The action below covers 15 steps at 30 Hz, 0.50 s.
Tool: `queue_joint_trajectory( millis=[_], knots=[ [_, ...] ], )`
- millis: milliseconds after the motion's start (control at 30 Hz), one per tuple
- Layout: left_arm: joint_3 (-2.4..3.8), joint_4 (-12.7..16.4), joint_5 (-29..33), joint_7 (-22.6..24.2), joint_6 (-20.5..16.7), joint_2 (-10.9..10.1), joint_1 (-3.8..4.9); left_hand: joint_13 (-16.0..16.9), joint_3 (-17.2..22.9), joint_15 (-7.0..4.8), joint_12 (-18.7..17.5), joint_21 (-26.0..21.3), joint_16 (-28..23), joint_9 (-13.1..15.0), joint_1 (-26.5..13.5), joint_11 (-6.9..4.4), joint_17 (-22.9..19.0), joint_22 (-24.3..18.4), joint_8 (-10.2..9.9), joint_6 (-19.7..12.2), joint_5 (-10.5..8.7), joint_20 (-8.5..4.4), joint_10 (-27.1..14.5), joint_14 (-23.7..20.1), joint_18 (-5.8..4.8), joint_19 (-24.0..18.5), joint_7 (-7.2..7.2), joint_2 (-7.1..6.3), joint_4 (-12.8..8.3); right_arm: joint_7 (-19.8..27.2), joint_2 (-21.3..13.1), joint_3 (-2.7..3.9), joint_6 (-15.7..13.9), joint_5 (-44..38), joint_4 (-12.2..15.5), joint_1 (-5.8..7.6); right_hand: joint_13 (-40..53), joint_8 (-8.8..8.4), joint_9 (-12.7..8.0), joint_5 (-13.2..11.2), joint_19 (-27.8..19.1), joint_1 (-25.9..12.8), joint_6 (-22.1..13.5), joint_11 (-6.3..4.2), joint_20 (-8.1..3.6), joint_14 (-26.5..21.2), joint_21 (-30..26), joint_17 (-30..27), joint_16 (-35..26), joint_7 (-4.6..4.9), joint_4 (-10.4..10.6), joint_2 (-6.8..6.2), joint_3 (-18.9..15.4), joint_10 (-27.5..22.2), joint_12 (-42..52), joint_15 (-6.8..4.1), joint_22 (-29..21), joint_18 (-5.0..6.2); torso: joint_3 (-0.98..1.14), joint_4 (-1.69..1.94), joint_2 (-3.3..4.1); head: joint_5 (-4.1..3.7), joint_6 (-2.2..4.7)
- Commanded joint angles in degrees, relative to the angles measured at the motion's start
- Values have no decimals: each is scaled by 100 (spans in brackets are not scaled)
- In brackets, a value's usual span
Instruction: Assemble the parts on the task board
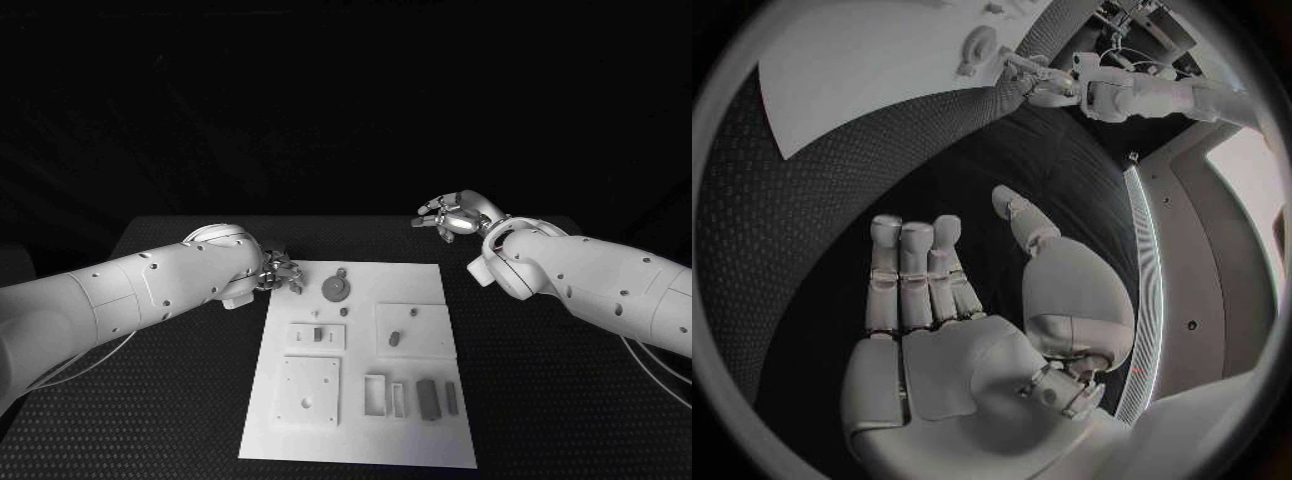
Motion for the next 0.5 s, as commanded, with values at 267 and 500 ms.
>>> queue_joint_trajectory(
  millis=[267, 500],
  knots=[
    [-5, 41, 120, -7, 20, -20, -19, -35, 20, 30, 5, 38, 22, 113, 401, -54, -1, 18, 159, 158, 314, -65, 86, 28, 538, -34, -49, 181, -167, 52, 11, 3, 71, 5, -2, -4, -10, 26, -10, 19, 2, -67, 195, 139, 10, -51, -27, -11, 35, 164, -3, 14, -18, -890, 37, 4, 79, 169, -1, -1, 2, 6, -3],
    [-4, 85, 318, -9, -81, -66, -19, -70, -37, 14, 6, 43, 74, 307, 568, -120, 13, 22, 325, 242, 460, -52, 175, 114, 521, -38, -115, 243, -171, 58, 15, 3, 74, 18, -2, -6, -13, 27, -12, 23, 1, -79, 194, 140, 11, -53, -28, -13, 35, 164, 0, 14, -22, -892, 38, 5, 79, 169, -1, -1, 3, 7, -3]
  ],
)
